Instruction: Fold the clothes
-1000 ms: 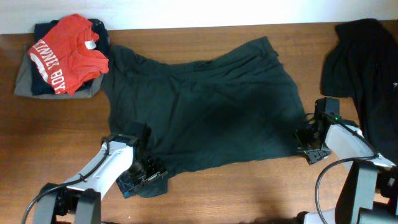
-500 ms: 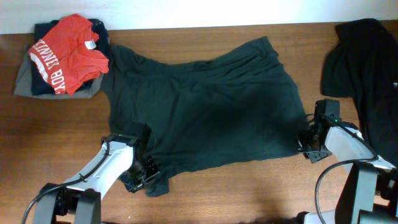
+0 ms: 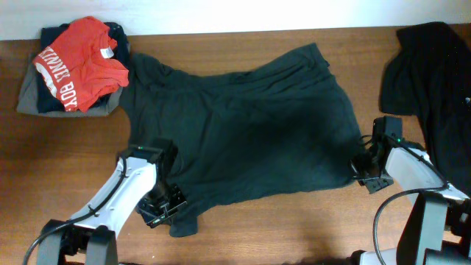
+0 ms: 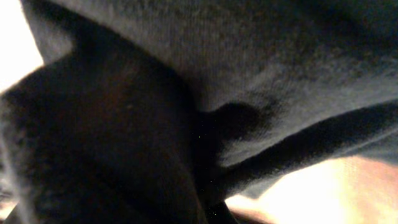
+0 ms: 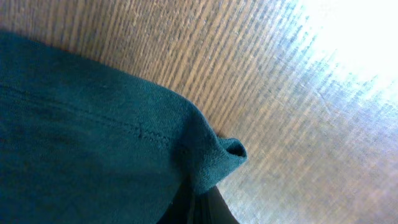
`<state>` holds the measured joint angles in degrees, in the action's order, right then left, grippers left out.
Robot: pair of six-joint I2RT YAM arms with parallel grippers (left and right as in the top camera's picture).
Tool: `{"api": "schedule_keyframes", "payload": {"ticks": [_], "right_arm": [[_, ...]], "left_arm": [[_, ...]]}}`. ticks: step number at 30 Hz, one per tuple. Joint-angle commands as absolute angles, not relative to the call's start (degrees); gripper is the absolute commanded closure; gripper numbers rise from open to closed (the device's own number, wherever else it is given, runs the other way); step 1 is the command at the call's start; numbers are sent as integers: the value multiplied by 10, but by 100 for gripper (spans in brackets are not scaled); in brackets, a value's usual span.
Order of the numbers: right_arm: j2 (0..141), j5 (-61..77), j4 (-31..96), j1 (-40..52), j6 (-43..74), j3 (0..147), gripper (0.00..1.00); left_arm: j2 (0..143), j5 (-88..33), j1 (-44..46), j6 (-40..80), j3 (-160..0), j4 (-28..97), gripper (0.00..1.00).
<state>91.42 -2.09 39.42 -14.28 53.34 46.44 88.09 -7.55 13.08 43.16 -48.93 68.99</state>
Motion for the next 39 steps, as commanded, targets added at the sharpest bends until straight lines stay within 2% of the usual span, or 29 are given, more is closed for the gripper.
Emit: {"api": "schedule_keyframes", "payload": {"ticks": [1,8,14,24,39], "right_arm": [[880,-48,424,-147,547,502,96],[809,-70,489,-147,578,529,96],[752,-72,493,-147,580,529,97],[750,-78,480,-147,580,529,96],[779,-45,376,-146,579,529,96]], "left_arm": [[884,-77,128,433,-528,738,99],[876,-62,128,433,-551,799,99],[868,-51,128,433,-552,799,99],[868,-9,128,432,-644,785,99],[869,27,128,432,-677,640,98]]}}
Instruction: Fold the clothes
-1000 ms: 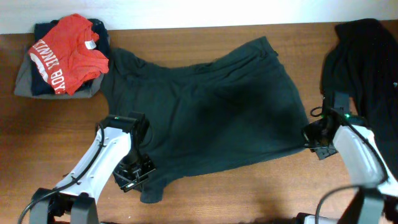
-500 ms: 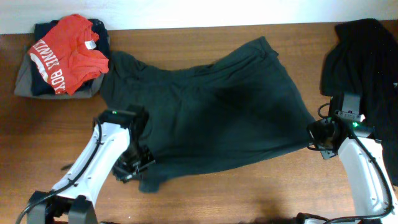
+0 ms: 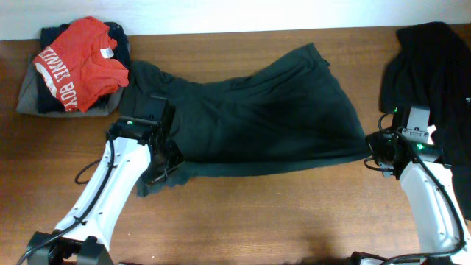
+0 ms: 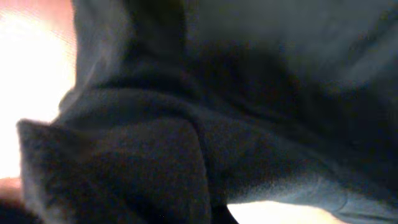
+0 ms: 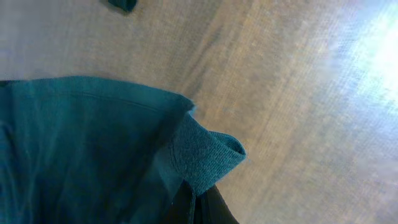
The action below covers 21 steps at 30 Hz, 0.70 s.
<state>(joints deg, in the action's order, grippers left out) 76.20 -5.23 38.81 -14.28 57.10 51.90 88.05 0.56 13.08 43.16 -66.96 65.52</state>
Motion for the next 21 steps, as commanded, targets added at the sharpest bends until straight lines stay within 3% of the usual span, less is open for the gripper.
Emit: {"api": "schedule_keyframes", "payload": {"ticks": [1,21], "right_arm": [[786,-39,367,-146,579,529,96],[922,2,180,-82,579,529,96]], "left_arm": [[869,34,128,432,-677,633,97],[929,118,128,432,-676,535,92]]}}
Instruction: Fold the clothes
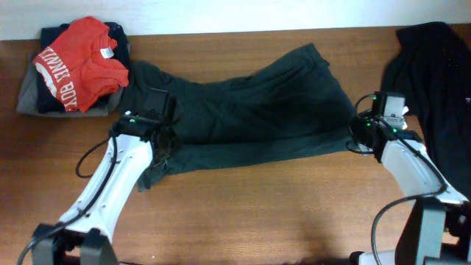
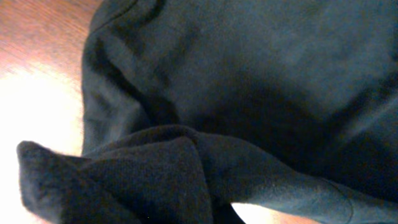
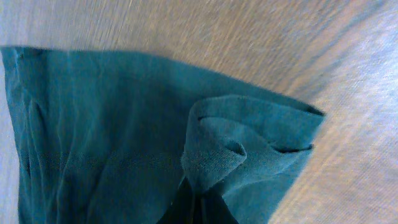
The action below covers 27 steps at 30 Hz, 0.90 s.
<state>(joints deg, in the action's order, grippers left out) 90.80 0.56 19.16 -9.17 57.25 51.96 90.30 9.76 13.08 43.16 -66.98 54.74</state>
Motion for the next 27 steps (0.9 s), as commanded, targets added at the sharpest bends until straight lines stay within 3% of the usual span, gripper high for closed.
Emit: {"api": "schedule_keyframes", "payload": {"ticks": [1,5,7,9,11,15,17,21,27], "right_arm": [[924,2,175,-81,579,529,96],[926,-9,160,-81,578,529,96],[926,-9,151,-81,575,529,94],[926,-10,145,-81,574,529,79],[926,-20,143,-81,573,529,61],[926,-36,122,-81,523,529,35],[926,-32,110,-81,492,532,21],[922,11,112,-81,411,556,5],[906,157,154,-80,314,613,4]], "left_arm": [[937,120,128,432,-676,528,92],[968,130,128,432,-676,495,92],[979,134,128,432,-676,482,87],[989,136,128,423,-676,468,63],[998,146,128,416,-676,454,29],[1004,155,128,362,-677,416,2],[1003,155,128,335,-679,406,1],[1000,155,128,298,-706,431,1],[980,155,128,292,-785,563,1]]}}
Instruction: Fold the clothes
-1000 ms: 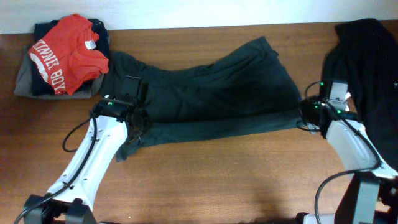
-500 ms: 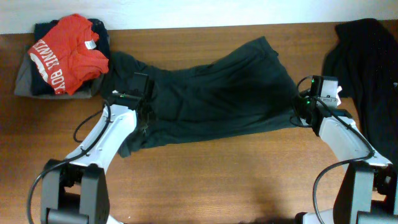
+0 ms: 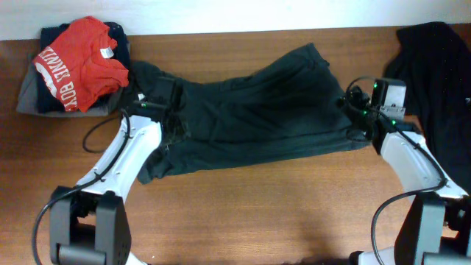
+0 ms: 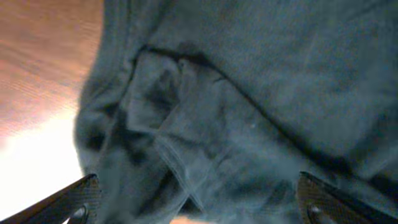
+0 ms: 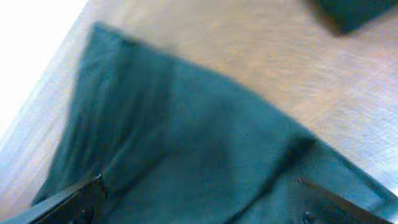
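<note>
A dark green garment (image 3: 257, 110) lies across the middle of the wooden table, its near half doubled over onto its far half. My left gripper (image 3: 175, 125) hangs over the garment's left end. In the left wrist view this gripper (image 4: 199, 205) stands open above rumpled cloth (image 4: 249, 93), nothing between the fingers. My right gripper (image 3: 355, 110) is at the garment's right end. The right wrist view shows it (image 5: 199, 205) open over the flat cloth (image 5: 186, 143).
A stack of folded clothes topped by a red shirt (image 3: 77, 62) sits at the back left corner. A heap of black clothes (image 3: 434, 73) lies at the right edge. Bare wood table (image 3: 257, 213) runs along the near side.
Both grippers were shut on the garment's near hem and are now open. The hem lies on the cloth beneath. Both grippers sit a little farther back.
First the garment lay spread out, with both grippers shut on its near corners at the front. Later the corners were raised and farther back, over the cloth. Now the near half rests on the far half and both grippers have let go.
</note>
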`<state>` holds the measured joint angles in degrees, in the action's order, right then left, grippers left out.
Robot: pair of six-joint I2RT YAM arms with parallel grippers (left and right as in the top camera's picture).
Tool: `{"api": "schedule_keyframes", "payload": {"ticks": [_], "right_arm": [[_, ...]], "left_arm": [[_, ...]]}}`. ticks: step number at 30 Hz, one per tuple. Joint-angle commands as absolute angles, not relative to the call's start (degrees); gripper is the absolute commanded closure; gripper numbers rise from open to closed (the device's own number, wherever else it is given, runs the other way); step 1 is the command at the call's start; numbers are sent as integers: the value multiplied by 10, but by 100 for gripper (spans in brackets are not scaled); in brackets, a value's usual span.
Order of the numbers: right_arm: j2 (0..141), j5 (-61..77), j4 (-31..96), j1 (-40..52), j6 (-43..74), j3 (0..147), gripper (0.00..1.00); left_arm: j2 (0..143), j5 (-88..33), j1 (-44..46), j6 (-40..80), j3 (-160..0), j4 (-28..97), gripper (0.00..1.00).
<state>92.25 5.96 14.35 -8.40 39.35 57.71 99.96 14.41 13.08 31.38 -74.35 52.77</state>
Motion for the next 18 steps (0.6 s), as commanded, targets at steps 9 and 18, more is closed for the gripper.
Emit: {"api": "schedule_keyframes", "payload": {"ticks": [9,18], "right_arm": [[905,232,218,3,214,664,6],[905,143,219,136,209,664,5]], "left_arm": [[963,132,60,308,-857,676,1],[962,13,-104,295,-894,700,1]]}}
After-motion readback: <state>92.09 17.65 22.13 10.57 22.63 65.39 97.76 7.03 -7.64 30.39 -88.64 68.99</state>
